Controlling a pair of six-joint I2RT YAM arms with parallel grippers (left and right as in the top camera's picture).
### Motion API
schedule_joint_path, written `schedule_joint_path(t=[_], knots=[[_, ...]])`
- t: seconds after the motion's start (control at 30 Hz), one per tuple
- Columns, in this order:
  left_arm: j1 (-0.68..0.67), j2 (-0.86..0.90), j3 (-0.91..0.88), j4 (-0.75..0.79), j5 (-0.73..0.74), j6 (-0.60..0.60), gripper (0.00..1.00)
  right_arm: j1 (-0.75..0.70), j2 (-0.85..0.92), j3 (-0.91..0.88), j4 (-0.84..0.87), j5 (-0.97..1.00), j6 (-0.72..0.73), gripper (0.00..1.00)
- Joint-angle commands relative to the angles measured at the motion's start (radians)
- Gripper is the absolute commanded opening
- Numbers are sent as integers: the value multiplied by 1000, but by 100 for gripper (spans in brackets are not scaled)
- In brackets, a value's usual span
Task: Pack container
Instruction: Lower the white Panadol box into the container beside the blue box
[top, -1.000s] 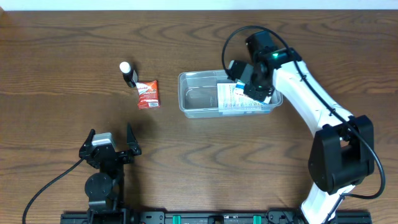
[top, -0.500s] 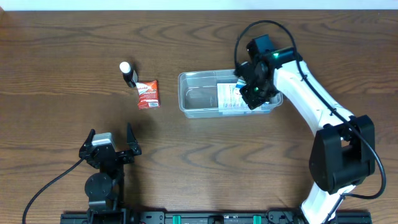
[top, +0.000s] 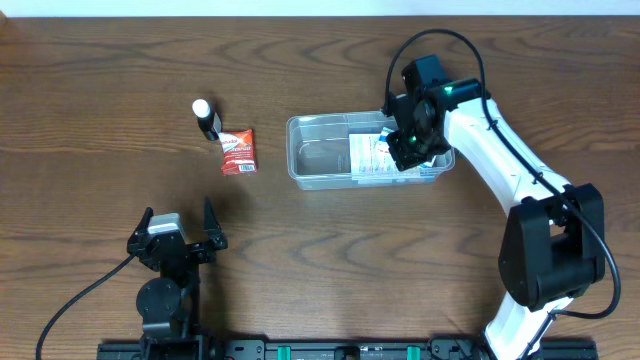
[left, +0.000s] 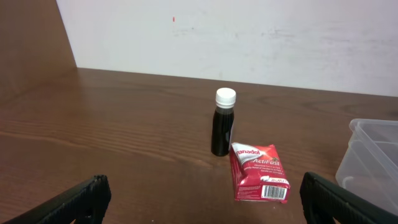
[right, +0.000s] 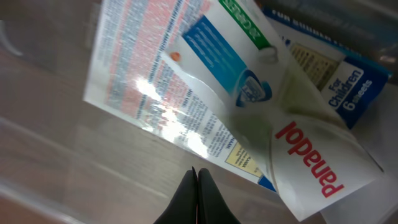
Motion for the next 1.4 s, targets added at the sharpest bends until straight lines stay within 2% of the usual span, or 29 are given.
schedule_joint_path(t=[0.0, 0.8, 1.1, 1.37], knots=[[-4, -6, -30, -20, -5, 18, 98, -4, 3, -32, 14, 46, 18, 1], [-4, -6, -30, -20, -5, 18, 98, -5, 83, -45, 75, 127, -24, 1], [-4, -6, -30, -20, -5, 18, 98, -5, 87, -26, 99, 286, -40, 1], [-4, -6, -30, -20, -5, 18, 98, -3, 87, -8, 99, 288, -39, 1]])
